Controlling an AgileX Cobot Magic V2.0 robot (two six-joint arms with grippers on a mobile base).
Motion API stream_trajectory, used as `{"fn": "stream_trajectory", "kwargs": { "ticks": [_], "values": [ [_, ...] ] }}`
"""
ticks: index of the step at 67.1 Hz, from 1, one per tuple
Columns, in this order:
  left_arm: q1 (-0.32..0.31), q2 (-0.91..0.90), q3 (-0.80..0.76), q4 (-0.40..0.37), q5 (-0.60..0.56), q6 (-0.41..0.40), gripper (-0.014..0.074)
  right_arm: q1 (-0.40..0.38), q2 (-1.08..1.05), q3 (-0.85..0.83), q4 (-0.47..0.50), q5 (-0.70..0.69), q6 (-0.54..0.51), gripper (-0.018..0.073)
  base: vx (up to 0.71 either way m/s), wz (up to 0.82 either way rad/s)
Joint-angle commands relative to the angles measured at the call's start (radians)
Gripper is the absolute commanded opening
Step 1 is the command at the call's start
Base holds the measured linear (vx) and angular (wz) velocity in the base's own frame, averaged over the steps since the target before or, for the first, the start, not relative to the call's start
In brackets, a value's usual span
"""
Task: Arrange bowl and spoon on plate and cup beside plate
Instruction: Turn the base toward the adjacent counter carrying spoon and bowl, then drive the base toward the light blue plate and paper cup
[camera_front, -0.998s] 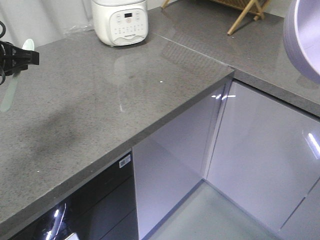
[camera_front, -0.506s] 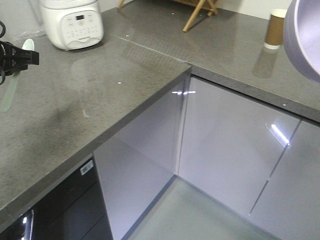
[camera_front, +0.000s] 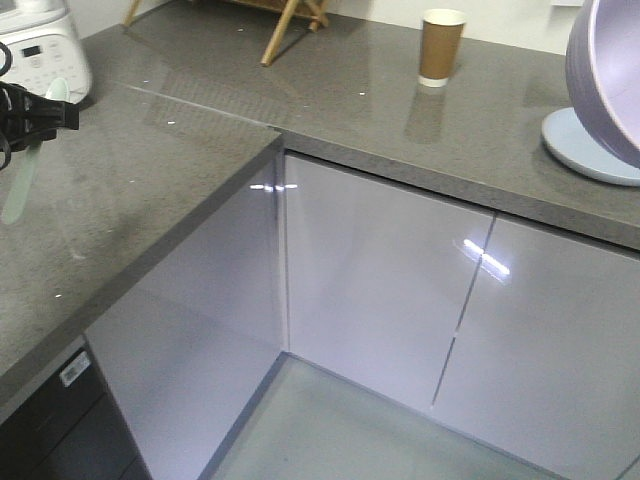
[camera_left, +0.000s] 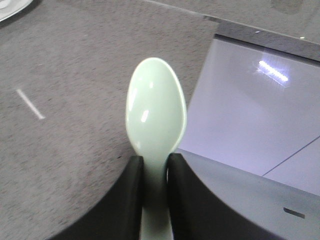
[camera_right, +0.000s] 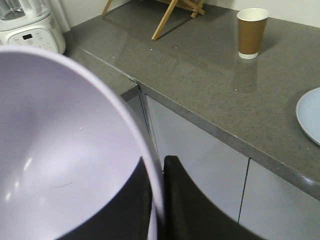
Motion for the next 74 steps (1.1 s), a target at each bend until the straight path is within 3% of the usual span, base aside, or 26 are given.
{"fn": "stream_trajectory", "kwargs": {
  "ticks": [1, 74],
  "values": [
    [-0.001, -0.034, -0.026, -0.014, -0.056, -0.009, -0.0007, -0.002, -0.014, -0.032, 0.060, -0.044, -0.008, -0.0004, 0.02, -0.32],
    [-0.001, -0.034, -0.026, -0.014, -0.056, -0.009, -0.0007, -0.002, -0.014, -0.032, 0.060, -0.044, -0.008, -0.0004, 0.00, -0.25]
  ]
}}
